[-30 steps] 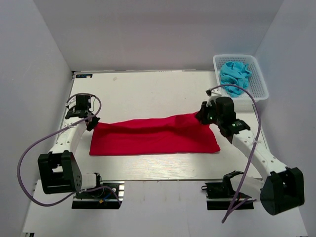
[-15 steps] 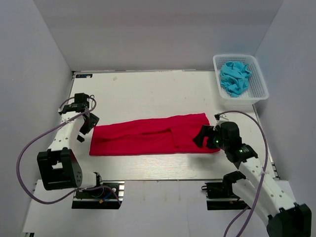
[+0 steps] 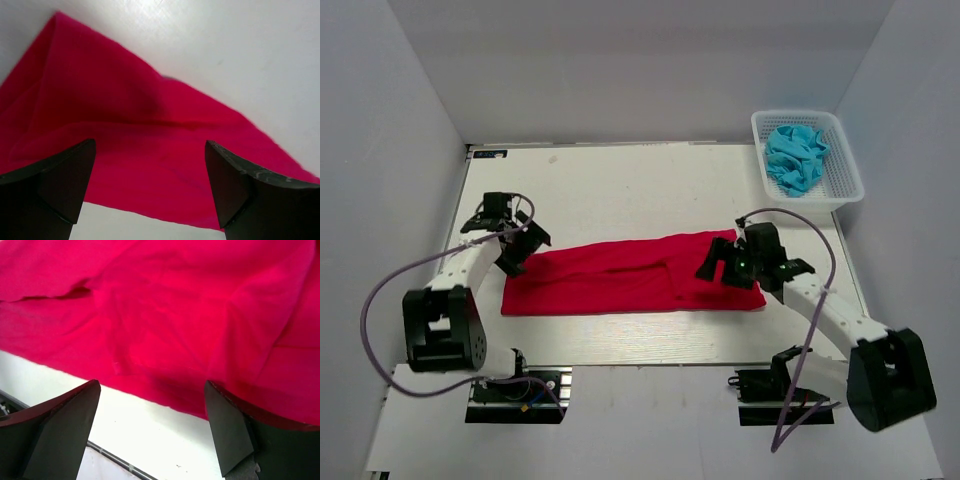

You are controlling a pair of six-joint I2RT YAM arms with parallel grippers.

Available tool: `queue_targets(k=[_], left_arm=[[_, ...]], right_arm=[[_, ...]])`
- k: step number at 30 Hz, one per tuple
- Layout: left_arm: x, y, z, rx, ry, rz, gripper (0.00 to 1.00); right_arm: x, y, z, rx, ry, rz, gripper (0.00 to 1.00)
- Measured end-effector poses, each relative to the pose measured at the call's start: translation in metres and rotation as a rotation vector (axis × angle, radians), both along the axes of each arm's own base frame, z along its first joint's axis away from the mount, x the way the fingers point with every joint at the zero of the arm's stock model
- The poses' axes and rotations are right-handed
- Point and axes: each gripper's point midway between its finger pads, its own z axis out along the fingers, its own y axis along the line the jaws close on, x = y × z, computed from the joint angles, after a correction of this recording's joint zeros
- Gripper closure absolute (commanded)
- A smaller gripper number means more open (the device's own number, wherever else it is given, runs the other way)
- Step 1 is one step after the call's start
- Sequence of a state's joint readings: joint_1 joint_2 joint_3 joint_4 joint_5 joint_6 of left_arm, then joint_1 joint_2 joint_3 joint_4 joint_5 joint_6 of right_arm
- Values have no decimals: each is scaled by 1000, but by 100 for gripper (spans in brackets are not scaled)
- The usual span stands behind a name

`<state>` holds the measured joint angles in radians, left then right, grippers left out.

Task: Fold and stack the t-shirts
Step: Rotate the tshirt 90 degrees

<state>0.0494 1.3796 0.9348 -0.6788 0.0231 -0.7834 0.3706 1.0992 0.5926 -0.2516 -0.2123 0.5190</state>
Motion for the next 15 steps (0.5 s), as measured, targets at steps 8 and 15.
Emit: queue_targets(k=[8,15], left_arm=[[-40,-2,-57,14,215,-14,0],[-69,-3,-72,48,311,1,0]], right_arm=[[2,-12,-51,-108,234,-145,10],[50,-11,-57,-214,329,-247,10]])
